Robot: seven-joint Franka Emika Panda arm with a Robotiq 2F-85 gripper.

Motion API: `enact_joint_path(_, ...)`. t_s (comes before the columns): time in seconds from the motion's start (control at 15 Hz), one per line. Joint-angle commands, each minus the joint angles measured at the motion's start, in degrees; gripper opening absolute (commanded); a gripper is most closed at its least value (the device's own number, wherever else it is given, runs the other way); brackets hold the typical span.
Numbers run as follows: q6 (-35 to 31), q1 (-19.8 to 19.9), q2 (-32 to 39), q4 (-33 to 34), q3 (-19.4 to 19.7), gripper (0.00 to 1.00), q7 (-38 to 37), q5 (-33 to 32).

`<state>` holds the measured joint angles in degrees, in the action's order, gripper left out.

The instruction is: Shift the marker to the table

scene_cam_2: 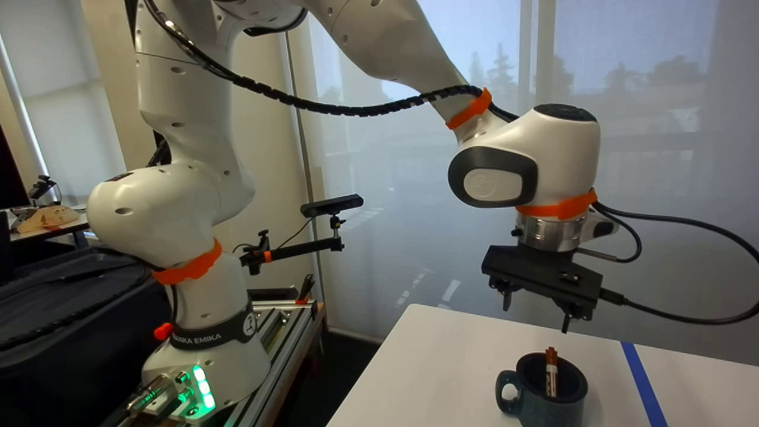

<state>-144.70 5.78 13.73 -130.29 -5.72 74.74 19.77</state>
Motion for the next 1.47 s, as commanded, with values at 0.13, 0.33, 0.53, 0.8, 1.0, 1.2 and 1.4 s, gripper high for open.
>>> enact_joint_path(0.13, -4.15, 3.66, 1.39, -0.67, -2.35, 1.00, 11.19, 8.47)
enact_joint_path(0.33, -4.12, 5.37, 1.82, -0.24, -3.31, 1.00, 16.97, 13.67)
enact_joint_path(0.53, -2.84, 5.71, 2.45, 0.01, -2.50, 1.00, 19.55, 15.20)
enact_joint_path(0.8, -2.53, 6.40, 3.89, 0.31, -1.87, 0.88, 21.05, 14.98)
enact_joint_path(1.0, -2.42, 6.93, 5.12, 0.68, -1.56, 0.67, 21.49, 14.38)
enact_joint_path(1.2, -2.40, 7.38, 6.21, 1.06, -1.51, 0.77, 21.71, 14.14)
enact_joint_path(1.4, -2.56, 7.99, 7.09, 1.40, -2.24, 0.80, 23.21, 14.80)
